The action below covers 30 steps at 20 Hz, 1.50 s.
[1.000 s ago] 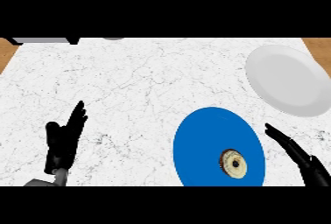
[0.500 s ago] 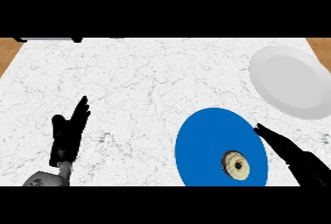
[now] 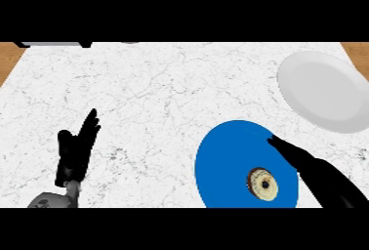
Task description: Pick the cupcake from the plate and place it in the plate
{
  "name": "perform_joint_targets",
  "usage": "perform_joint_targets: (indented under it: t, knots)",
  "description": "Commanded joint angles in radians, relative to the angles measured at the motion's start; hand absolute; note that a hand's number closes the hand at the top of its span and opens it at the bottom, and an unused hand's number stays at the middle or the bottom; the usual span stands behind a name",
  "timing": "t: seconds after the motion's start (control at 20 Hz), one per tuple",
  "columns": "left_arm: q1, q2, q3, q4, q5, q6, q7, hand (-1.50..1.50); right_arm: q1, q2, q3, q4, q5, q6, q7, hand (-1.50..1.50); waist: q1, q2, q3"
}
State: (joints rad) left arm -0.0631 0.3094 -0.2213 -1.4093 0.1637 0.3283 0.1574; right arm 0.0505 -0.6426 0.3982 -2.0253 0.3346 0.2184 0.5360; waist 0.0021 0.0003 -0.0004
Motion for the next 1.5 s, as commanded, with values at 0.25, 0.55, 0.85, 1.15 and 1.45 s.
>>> perform_joint_targets:
  t: [0.25,0.55,0.85,1.15,1.45]
  knots:
    - [0.009,-0.036,0.029,-0.065,-0.062,-0.03,0.079,0.0,-0.02,0.16,0.036,0.134,0.153,0.056,-0.065,-1.5,-0.001,-0.001,0.001]
    - [0.026,-0.096,0.042,-0.071,-0.12,-0.035,0.072,0.0,-0.06,0.24,-0.028,0.149,0.16,0.153,-0.021,-1.5,-0.001,-0.001,0.0]
    - [0.04,-0.104,0.101,-0.05,-0.122,-0.088,0.02,0.0,-0.051,0.268,-0.075,0.264,0.224,0.143,-0.145,-1.5,-0.001,0.0,0.0]
    - [0.026,-0.128,0.116,-0.039,-0.153,-0.094,0.05,0.0,-0.005,0.275,-0.029,0.265,0.335,0.126,-0.224,1.5,-0.003,-0.001,0.0]
    - [0.025,-0.13,0.122,-0.1,-0.18,-0.106,0.114,0.0,-0.014,0.313,-0.04,0.26,0.412,0.08,-0.269,1.5,-0.002,-0.001,0.001]
